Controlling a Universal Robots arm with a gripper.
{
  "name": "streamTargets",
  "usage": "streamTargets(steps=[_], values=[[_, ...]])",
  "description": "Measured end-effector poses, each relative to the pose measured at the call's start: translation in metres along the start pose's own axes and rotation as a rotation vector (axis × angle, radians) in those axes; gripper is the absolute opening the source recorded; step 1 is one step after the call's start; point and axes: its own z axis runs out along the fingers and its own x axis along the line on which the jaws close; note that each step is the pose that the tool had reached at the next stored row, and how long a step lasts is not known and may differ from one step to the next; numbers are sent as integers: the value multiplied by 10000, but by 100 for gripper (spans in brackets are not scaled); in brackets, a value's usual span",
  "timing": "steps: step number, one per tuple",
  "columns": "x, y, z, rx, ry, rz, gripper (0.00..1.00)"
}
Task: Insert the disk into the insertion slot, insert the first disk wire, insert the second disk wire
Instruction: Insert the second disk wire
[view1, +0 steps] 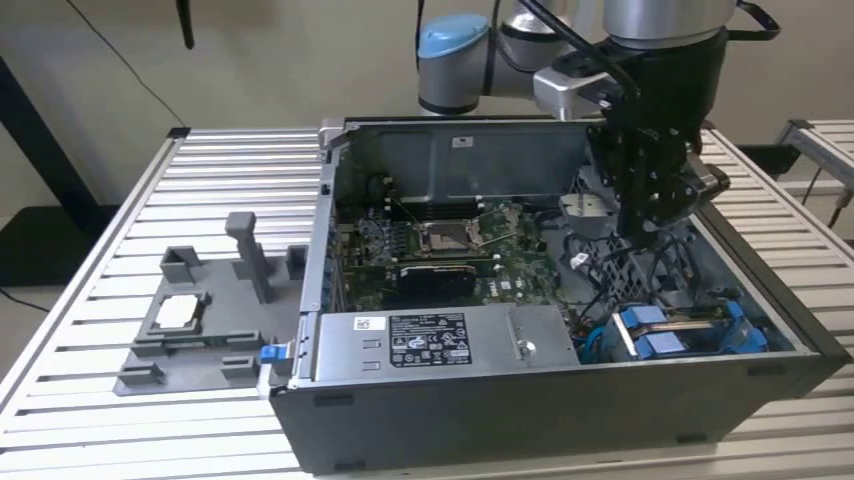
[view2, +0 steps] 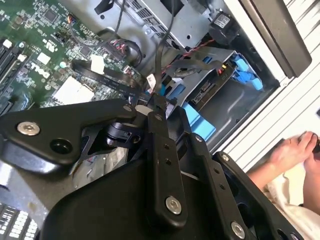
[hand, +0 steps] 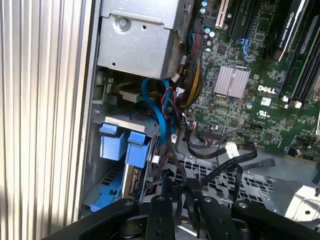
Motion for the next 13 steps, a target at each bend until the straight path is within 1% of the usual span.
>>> streamTargets(steps=[3,6,7,13], values=[[-6,35,-8,8,-1,-16,27],[-6,41,-11,9,1,-17,25],[-6,41,-11,9,2,-18,18],[-6,46,-11,7,10,-18,18]])
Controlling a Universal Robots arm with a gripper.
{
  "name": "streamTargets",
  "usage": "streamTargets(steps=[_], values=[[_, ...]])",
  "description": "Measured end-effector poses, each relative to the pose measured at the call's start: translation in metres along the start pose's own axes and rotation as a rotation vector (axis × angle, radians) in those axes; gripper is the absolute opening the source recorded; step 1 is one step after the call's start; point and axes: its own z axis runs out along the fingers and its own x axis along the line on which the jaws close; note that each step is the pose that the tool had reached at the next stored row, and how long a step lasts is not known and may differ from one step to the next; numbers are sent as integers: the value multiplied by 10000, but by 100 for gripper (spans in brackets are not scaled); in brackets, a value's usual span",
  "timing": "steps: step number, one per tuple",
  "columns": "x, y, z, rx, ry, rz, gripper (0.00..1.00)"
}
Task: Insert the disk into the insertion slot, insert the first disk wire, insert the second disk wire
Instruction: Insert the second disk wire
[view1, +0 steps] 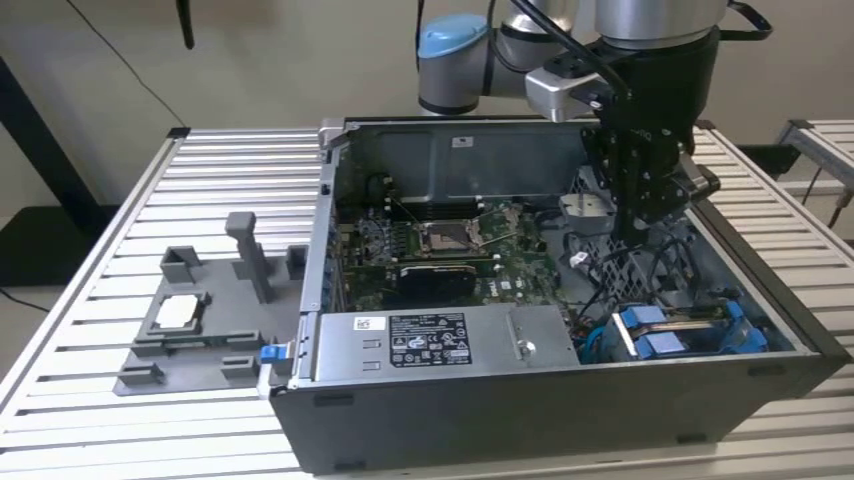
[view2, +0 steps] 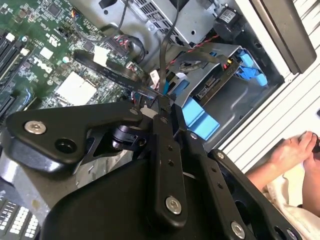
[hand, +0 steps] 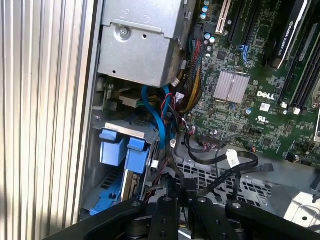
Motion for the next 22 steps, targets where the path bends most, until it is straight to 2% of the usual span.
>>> streamTargets(steps=[10,12,13,16,22], values=[[-1,3,-1,-1,4,0,16],[-4,14,-3,3,3,1,18],[-6,25,-5,9,5,1,24],[-11,50,-11,22,8,2,24],[-14,54,3,27,22,1,22]])
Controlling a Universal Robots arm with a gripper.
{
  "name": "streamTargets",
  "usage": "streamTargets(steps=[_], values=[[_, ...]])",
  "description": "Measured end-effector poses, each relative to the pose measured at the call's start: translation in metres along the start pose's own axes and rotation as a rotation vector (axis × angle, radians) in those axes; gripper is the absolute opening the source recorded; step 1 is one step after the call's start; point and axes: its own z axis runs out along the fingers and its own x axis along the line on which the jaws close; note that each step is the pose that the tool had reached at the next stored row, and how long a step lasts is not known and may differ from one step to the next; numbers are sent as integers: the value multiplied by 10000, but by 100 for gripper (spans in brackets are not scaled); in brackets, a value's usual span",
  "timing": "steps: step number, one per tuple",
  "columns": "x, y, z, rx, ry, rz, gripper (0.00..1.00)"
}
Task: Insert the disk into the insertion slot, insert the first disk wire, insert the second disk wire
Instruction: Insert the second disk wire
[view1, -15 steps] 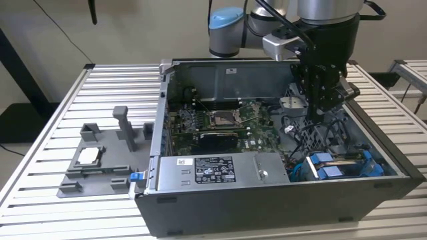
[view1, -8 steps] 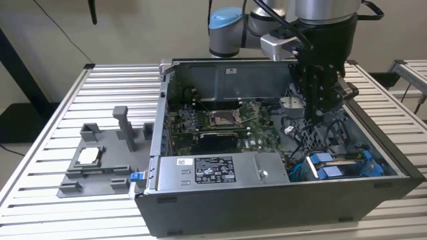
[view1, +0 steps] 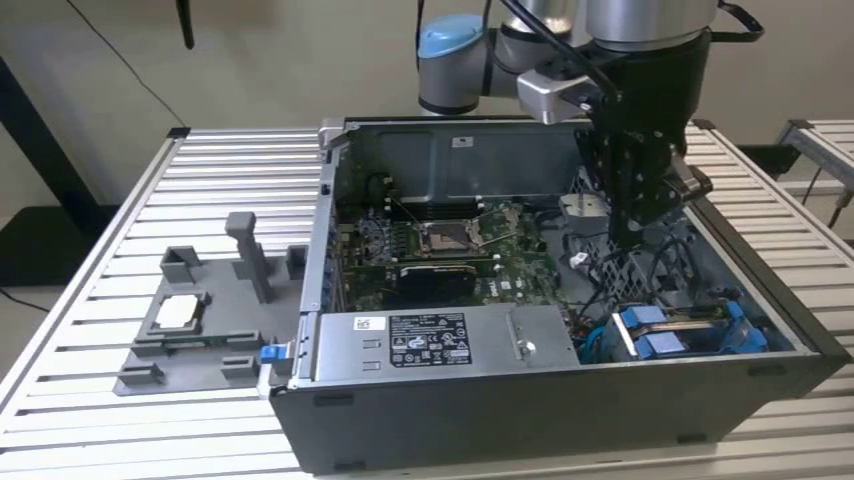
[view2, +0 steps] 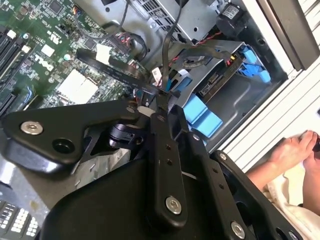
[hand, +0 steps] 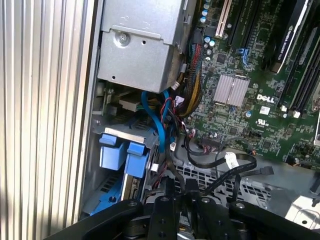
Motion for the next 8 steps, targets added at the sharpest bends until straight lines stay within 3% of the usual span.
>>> streamTargets(steps=[1,4,8], values=[[-1,1,4,1,1,0,16],[17,7,12,1,2,3,16],[106,24,31,-8,5,24,16]])
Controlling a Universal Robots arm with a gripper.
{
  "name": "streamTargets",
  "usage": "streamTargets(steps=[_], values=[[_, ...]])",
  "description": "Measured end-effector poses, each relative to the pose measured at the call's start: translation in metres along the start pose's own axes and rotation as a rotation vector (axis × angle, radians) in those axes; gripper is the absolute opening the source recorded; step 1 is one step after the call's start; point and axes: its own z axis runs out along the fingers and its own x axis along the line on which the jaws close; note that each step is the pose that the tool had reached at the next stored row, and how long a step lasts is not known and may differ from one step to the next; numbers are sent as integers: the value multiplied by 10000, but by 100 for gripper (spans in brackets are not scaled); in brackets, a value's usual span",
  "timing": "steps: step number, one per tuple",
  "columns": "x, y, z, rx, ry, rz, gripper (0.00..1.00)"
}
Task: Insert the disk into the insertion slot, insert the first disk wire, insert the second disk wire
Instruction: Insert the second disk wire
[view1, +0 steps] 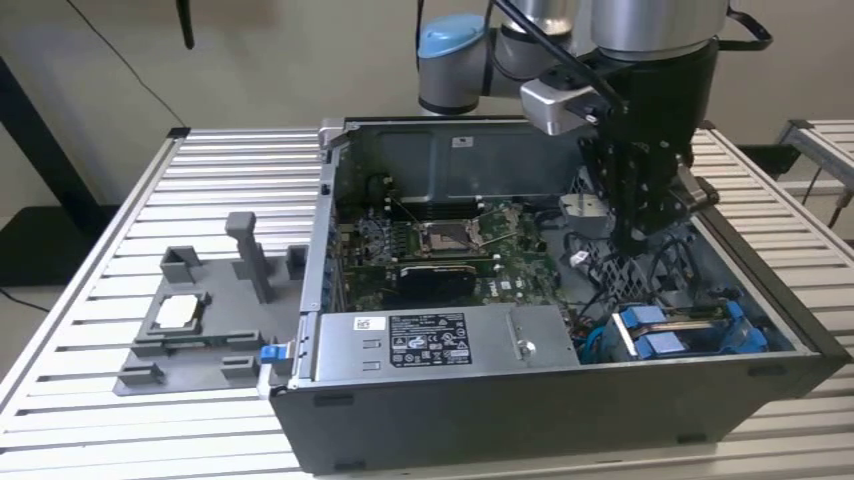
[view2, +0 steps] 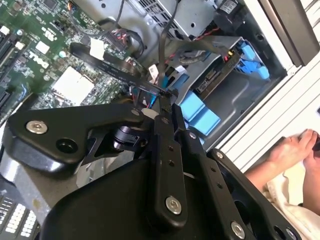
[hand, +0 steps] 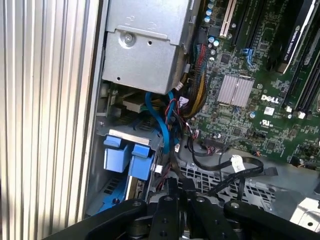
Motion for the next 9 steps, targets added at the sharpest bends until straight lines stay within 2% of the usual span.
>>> streamTargets(steps=[5,6,9], values=[[86,-33,32,-35,-18,0,16],[126,-55,47,-70,-39,-1,16],[174,-80,65,-122,-69,-4,16]])
